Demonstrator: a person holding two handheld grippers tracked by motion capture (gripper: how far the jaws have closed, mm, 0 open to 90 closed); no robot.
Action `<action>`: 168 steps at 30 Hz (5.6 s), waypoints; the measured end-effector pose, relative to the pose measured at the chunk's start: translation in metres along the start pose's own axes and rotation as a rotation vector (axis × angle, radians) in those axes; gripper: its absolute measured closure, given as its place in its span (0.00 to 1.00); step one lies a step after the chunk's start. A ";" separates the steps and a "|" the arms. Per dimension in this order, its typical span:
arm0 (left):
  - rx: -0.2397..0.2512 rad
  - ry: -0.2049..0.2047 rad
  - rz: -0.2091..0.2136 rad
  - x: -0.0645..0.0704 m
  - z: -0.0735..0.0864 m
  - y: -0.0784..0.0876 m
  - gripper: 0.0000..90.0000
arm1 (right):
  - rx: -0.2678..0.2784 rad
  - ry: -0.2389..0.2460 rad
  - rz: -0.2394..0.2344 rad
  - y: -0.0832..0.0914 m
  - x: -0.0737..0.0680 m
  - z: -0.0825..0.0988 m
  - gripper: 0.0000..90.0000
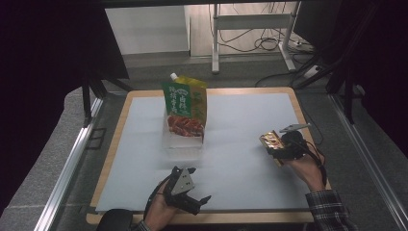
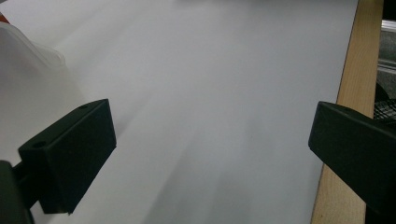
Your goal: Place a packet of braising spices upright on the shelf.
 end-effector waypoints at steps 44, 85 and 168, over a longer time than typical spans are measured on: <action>-0.008 -0.010 0.001 0.002 0.000 -0.002 0.01 | -0.260 0.208 -0.198 -0.036 -0.059 -0.038 0.26; -0.014 -0.020 -0.007 0.001 0.000 -0.001 0.01 | -0.122 0.215 -0.202 -0.016 -0.065 -0.065 0.36; 0.014 -0.007 -0.021 0.000 0.001 0.012 0.01 | 0.586 0.305 -0.346 -0.041 -0.140 -0.182 0.36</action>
Point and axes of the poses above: each handheld gripper's, and its own axes: y roughly backward along the jaws, z roughly out of its underside, x roughly to its right, the point moved 2 cm from there along -y, roughly forward along the jaws, and after that the axes turned 12 degrees about y, right-handed, at the moved point
